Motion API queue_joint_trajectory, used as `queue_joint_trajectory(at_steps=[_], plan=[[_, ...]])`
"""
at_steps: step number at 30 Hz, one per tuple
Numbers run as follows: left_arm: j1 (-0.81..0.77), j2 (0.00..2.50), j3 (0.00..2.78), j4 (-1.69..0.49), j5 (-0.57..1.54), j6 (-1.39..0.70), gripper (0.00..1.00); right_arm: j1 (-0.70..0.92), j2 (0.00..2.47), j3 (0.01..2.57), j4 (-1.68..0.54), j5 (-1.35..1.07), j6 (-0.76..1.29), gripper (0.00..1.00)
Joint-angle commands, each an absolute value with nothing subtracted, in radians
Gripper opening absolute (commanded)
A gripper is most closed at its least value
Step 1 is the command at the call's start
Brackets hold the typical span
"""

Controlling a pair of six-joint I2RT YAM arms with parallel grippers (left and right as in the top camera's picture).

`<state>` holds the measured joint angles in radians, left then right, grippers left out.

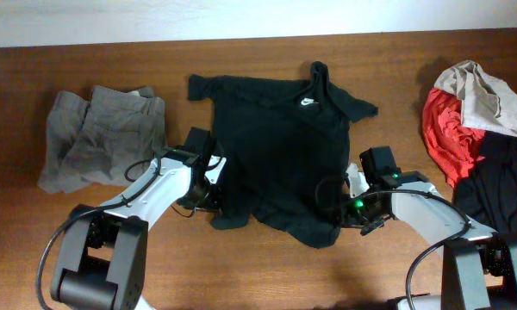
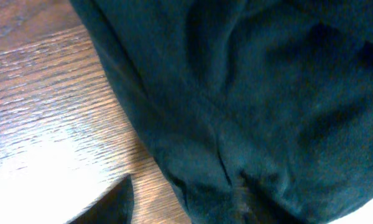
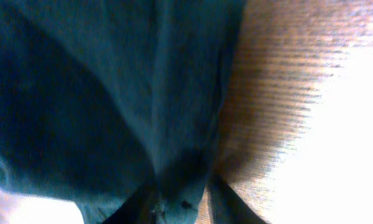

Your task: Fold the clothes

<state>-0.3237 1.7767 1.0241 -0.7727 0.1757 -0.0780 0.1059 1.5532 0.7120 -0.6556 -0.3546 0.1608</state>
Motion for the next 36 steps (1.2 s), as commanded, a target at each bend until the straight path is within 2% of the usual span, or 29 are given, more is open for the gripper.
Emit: queue_joint_trajectory(at_steps=[1, 3, 6, 14, 20, 32, 33, 36], plan=[[-0.318, 1.785, 1.012, -0.771, 0.196, -0.076, 0.32, 0.112, 1.546, 0.689, -0.649, -0.355, 0.159, 0.21], [-0.318, 1.785, 1.012, -0.778, 0.195, -0.076, 0.15, 0.112, 1.546, 0.689, -0.649, -0.355, 0.159, 0.15], [-0.318, 1.784, 1.013, -0.79, 0.195, -0.075, 0.01, 0.111, 1.546, 0.69, -0.65, -0.354, 0.159, 0.06], [-0.231, 1.71, 1.156, -1.023, 0.157, -0.048, 0.01, 0.111, 1.457, 0.93, -0.959, -0.139, 0.159, 0.04], [-0.154, 1.596, 1.237, -1.105, 0.157, -0.037, 0.01, 0.111, 1.391, 1.138, -1.161, -0.126, 0.16, 0.04], [-0.141, 1.538, 1.237, -1.197, 0.157, -0.026, 0.01, 0.111, 1.394, 1.161, -1.307, -0.119, 0.245, 0.04], [-0.141, 1.538, 1.237, -1.199, 0.157, -0.025, 0.01, 0.111, 1.394, 1.161, -1.317, -0.119, 0.245, 0.05], [-0.141, 1.538, 1.237, -1.206, 0.157, -0.025, 0.02, 0.111, 1.394, 1.161, -1.34, -0.119, 0.246, 0.17]])
